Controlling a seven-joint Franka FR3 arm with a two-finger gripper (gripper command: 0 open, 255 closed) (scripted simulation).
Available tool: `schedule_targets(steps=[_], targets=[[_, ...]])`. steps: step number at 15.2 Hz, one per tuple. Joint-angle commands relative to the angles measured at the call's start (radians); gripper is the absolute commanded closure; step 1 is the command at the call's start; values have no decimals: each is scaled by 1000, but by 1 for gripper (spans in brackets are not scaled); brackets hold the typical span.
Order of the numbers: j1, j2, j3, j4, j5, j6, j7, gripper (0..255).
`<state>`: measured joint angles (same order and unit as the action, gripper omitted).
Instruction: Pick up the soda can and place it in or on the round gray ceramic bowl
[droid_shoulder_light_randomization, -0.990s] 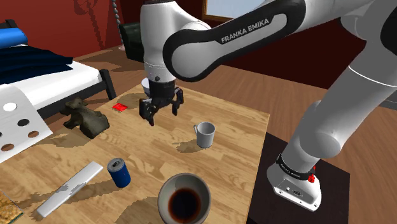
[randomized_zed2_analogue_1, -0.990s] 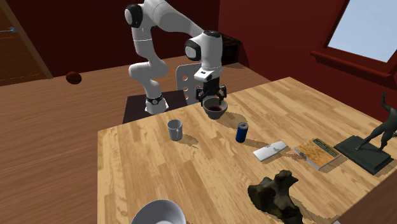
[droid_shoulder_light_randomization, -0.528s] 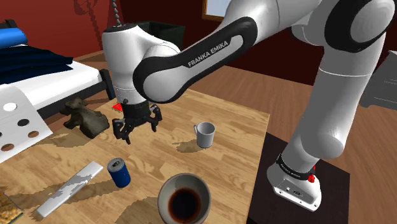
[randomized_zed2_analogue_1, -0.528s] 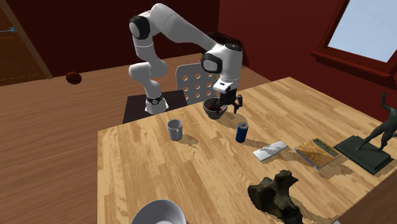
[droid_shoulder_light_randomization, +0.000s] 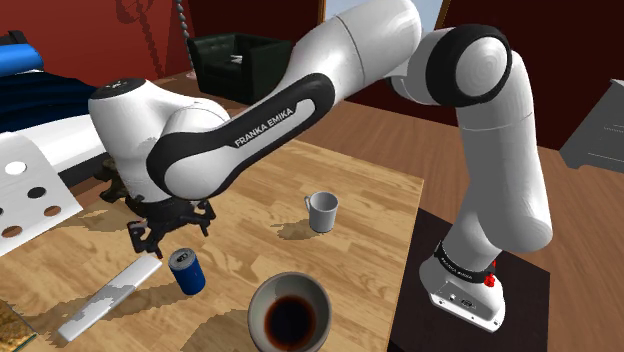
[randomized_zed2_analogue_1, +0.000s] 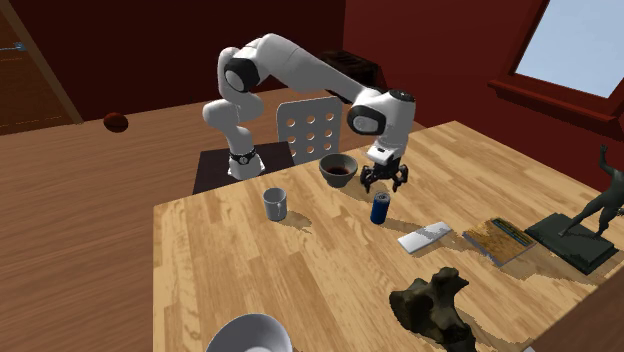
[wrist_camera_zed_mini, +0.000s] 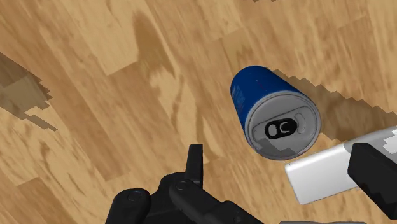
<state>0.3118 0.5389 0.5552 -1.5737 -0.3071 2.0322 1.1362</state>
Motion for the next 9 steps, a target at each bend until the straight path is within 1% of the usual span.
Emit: schedule_targets(steps=[1, 8, 9], targets=[[35, 56, -12, 54, -21, -8, 24, 0], [43, 100, -30, 19, -46, 68, 40, 0], [42, 100, -30, 18, -46, 68, 40, 0]])
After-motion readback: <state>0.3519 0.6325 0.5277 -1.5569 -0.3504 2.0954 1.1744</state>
